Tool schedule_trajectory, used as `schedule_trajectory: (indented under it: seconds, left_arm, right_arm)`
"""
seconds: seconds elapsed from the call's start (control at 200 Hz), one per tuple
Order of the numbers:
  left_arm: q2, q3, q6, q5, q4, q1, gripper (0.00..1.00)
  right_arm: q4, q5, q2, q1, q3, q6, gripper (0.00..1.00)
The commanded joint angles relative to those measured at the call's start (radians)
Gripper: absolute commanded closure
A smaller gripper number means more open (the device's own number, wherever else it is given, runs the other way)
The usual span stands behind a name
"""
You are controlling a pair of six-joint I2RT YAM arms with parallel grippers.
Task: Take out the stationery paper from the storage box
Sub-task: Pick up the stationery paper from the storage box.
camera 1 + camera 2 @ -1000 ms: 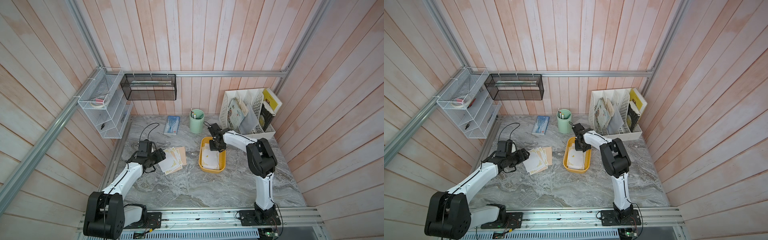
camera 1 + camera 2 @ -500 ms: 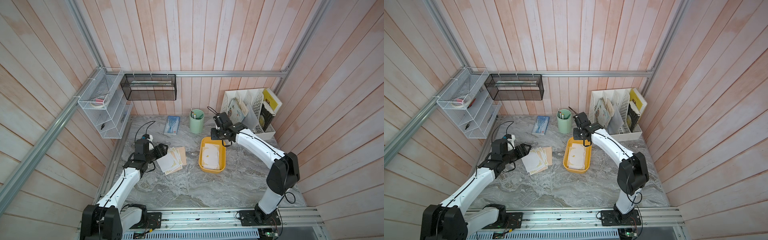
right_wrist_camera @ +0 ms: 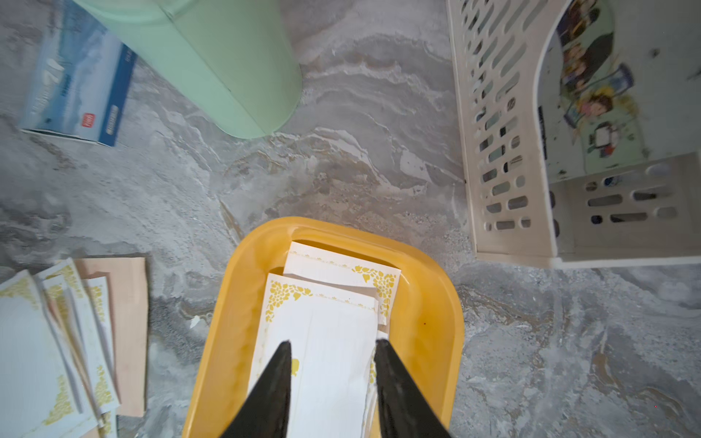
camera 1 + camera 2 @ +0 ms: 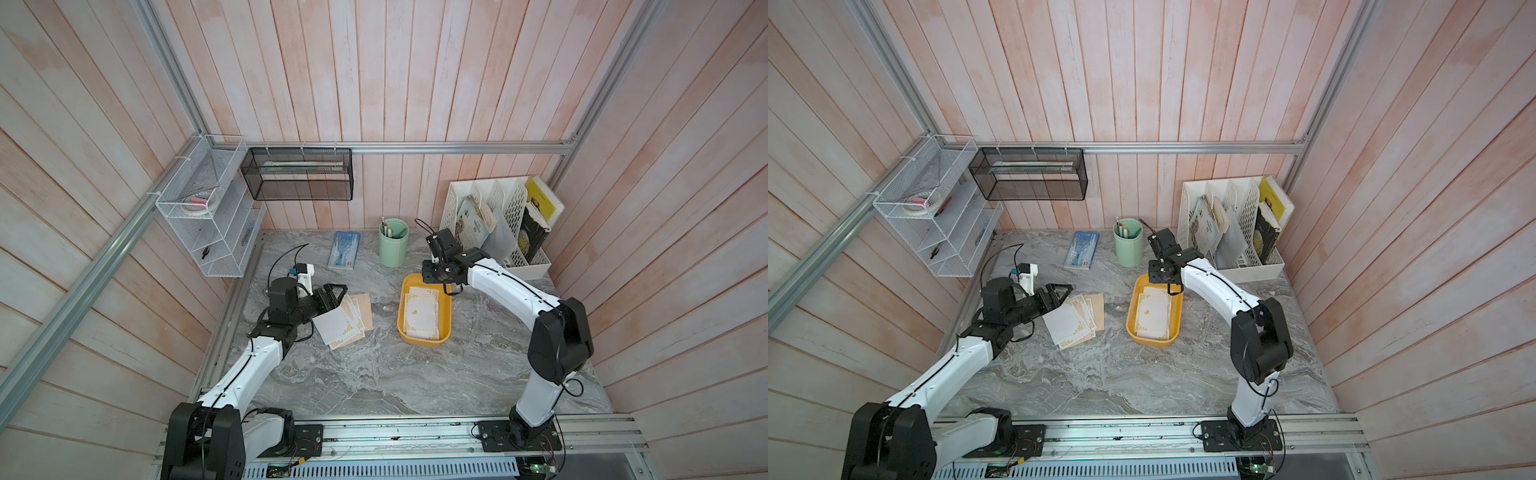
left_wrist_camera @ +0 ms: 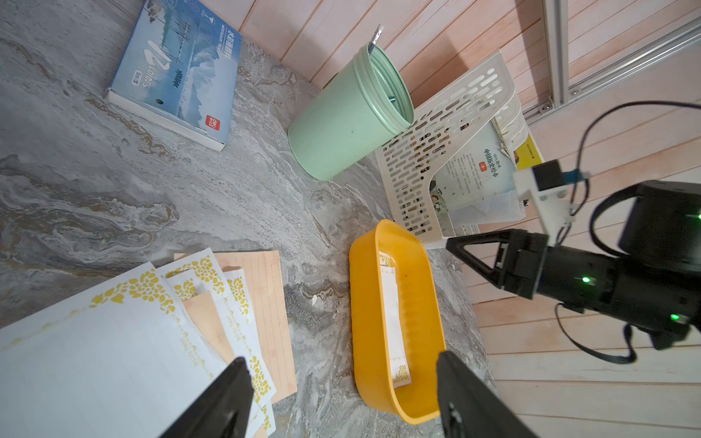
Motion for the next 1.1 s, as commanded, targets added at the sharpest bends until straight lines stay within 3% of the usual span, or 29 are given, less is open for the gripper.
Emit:
schedule_trajectory:
  seconds: [0.0, 0.44, 0.825, 1.095]
  left_arm:
    - [-0.001, 0.016, 0.001, 0.019, 0.018, 0.003, 0.21]
    - [0.007, 0.009, -0.003, 0.02, 0.009, 0.004, 0.2]
    - [0.009, 0.01, -0.002, 0.016, 0.0, 0.003, 0.21]
    - [0.012, 0.009, -0.004, 0.013, -0.005, 0.003, 0.2]
  right_arm:
    - [-0.008, -0.029, 0.054, -0.017, -0.029, 0.016, 0.61]
    - [0.088, -0.14, 0.16, -0.059, -0.102, 0.014, 0.61]
    - [0.081, -0.105, 0.199, -0.064, -0.104, 0.021, 0.62]
    - [0.095, -0.128, 0.219, -0.065, -0.116, 0.022, 0.84]
